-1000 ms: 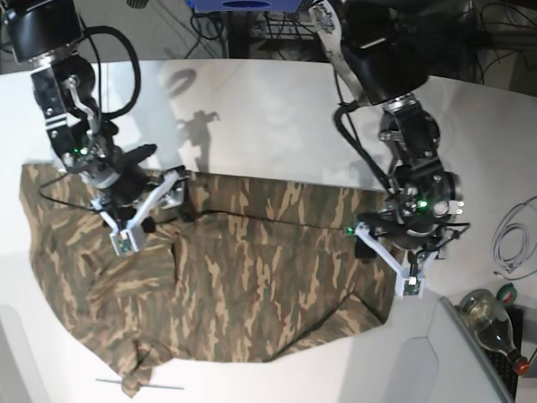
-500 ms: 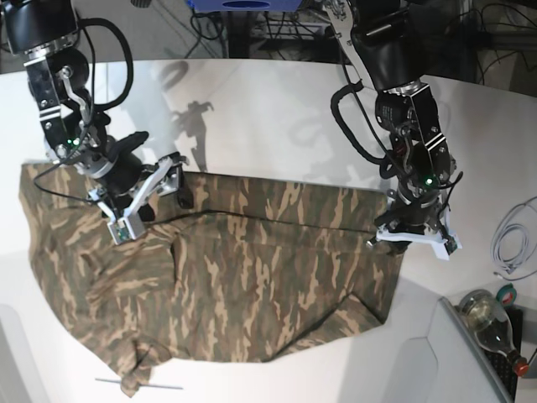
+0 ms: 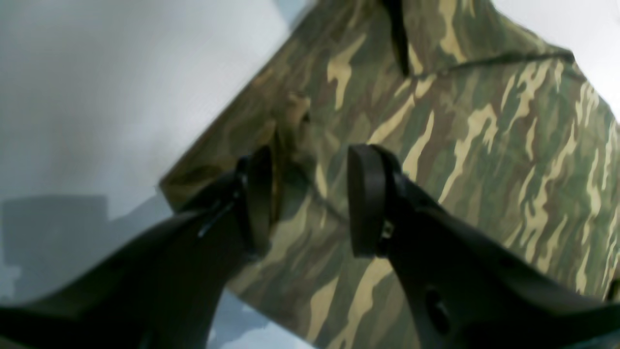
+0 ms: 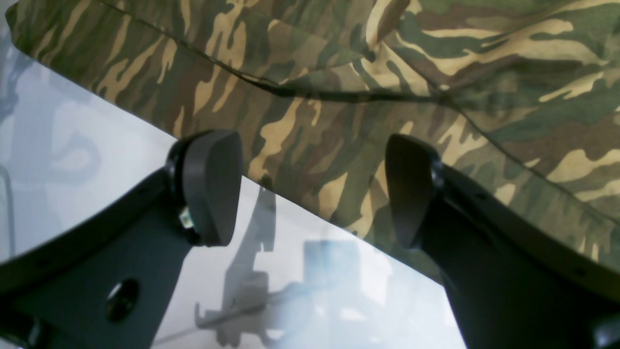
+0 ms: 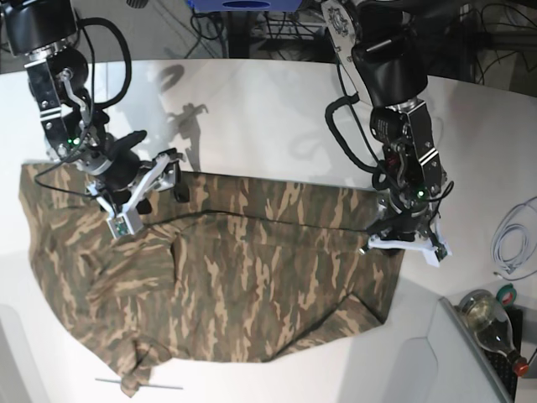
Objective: Layout the t-shirt on the table in an organized manner, then fold the t-shirt properly
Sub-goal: 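Move both grippers over the folded shirt and grasp its edge, then reposition the left gripper along the shirt edge and pinch the fabric, then pull the shirt edge away from the fold with both grippers, unfolding it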
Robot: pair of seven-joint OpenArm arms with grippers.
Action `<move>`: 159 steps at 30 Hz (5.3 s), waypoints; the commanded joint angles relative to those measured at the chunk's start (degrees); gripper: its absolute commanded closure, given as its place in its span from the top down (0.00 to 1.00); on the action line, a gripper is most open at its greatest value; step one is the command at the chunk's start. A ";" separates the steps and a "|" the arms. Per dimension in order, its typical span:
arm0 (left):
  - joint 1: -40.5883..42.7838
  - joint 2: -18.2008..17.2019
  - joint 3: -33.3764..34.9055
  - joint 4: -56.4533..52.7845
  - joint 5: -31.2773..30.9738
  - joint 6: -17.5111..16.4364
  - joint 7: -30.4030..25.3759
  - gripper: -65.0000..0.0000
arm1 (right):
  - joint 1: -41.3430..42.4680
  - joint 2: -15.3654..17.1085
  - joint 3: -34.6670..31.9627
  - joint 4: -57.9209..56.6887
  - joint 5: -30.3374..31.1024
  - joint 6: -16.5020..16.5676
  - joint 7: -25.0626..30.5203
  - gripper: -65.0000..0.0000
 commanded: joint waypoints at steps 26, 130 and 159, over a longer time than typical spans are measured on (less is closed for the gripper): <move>-6.80 -2.94 0.66 -8.02 -0.53 2.54 -1.30 0.00 | 1.75 0.39 0.28 0.90 0.34 0.60 1.46 0.66; 6.30 -20.43 20.18 -12.06 4.57 -9.42 -14.49 0.00 | 0.87 0.21 0.28 0.55 0.34 0.60 1.46 0.66; 13.60 -13.58 2.77 -6.00 5.10 -2.74 -14.58 0.00 | 8.60 -6.21 10.03 -21.95 0.17 0.51 1.55 0.65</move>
